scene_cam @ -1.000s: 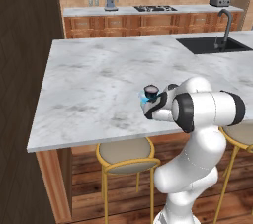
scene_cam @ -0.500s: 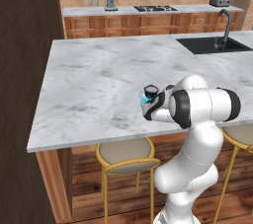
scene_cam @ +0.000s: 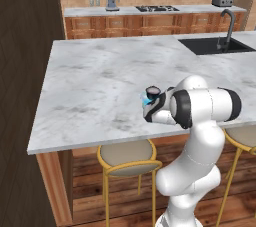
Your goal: Stack the yogurt containers by placing the smaller containers on top of the larger containers.
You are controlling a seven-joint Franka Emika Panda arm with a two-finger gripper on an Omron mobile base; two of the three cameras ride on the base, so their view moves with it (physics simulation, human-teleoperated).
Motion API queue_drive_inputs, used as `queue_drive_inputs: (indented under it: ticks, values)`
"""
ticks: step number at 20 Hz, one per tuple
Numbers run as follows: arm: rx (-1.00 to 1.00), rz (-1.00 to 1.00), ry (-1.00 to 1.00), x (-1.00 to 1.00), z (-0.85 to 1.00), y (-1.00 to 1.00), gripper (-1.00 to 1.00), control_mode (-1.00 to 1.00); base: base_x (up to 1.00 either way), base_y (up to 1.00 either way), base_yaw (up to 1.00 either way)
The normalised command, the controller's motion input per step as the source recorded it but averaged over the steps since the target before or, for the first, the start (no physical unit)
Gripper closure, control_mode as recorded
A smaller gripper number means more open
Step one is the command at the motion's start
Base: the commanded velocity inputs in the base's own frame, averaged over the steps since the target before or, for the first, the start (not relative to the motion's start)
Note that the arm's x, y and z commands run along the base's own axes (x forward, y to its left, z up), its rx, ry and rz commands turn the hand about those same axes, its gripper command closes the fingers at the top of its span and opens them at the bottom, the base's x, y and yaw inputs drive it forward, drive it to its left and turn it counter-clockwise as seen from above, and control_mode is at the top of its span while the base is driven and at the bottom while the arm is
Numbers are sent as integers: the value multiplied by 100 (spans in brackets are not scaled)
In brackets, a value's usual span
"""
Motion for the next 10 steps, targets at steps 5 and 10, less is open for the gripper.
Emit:
queue_drive_inputs:
  ticks: [5, 10]
  values:
    - [-1, 0, -4, 1, -13, 0, -100, -100, 0, 0, 0]
    - [-1, 0, -3, 0, -4, 0, -100, -100, 0, 0, 0]
